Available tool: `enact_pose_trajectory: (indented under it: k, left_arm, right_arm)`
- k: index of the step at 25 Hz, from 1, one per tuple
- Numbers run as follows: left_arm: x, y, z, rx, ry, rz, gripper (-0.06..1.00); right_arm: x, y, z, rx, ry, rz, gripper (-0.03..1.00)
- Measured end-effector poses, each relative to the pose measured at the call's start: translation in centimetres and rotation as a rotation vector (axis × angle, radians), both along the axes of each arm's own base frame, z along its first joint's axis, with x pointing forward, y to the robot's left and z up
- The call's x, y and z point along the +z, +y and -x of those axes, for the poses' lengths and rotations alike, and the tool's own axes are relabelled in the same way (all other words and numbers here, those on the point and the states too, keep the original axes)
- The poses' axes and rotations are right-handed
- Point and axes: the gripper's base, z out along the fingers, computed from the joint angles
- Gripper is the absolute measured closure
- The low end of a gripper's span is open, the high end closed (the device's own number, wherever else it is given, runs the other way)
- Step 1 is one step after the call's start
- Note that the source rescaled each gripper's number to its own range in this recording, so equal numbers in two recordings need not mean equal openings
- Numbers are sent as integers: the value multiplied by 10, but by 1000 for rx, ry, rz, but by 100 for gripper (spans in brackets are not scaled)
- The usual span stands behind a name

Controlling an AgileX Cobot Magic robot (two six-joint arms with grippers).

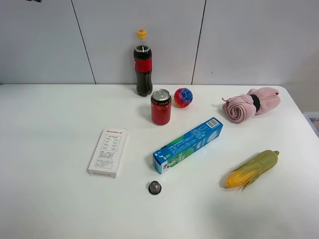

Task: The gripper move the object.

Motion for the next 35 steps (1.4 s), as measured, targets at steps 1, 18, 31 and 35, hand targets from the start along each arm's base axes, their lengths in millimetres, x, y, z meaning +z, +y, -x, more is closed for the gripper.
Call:
enact_pose_trajectory:
  k: [1, 18, 31, 35]
  left_arm:
    - [2, 12, 2, 31, -4, -1, 19]
    - [-25, 77, 85, 235, -1, 67, 19]
    - [-34, 7, 250, 36, -140, 220, 19]
    - [-50, 2, 290, 11, -157, 241, 19]
  right_arm:
    - [0, 0, 0, 0, 0, 0, -3]
    - [0, 0, 0, 0, 0, 0, -3]
    - [0, 0, 0, 0, 0, 0, -3]
    - [0, 0, 0, 0, 0, 0, -3]
